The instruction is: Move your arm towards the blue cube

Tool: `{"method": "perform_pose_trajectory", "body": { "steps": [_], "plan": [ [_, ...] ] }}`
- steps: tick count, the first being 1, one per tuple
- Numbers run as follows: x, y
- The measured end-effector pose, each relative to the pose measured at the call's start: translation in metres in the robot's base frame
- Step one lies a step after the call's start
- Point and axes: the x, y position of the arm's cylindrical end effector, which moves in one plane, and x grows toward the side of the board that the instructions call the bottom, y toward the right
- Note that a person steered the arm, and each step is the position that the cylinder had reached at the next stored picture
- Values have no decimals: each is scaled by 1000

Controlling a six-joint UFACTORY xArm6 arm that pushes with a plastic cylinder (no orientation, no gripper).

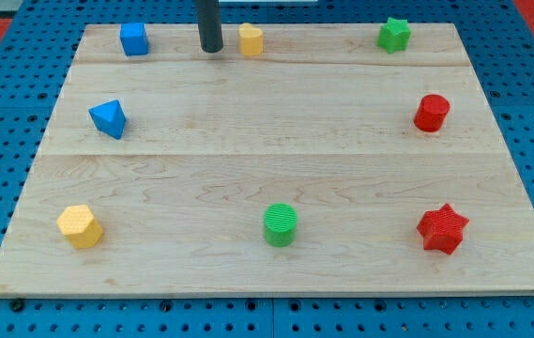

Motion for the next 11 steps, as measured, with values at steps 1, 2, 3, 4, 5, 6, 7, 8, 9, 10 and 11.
{"method": "perform_pose_trajectory", "body": {
  "steps": [1, 2, 3, 4, 5, 6, 7, 8, 9, 10, 11],
  "plan": [
    [-18, -1],
    [-28, -8],
    [-32, -15],
    [-33, -17],
    [-33, -35],
    [-33, -39],
    [-34, -39],
    [-33, -38],
    [-34, -50],
    [-33, -61],
    [-33, -63]
  ]
}}
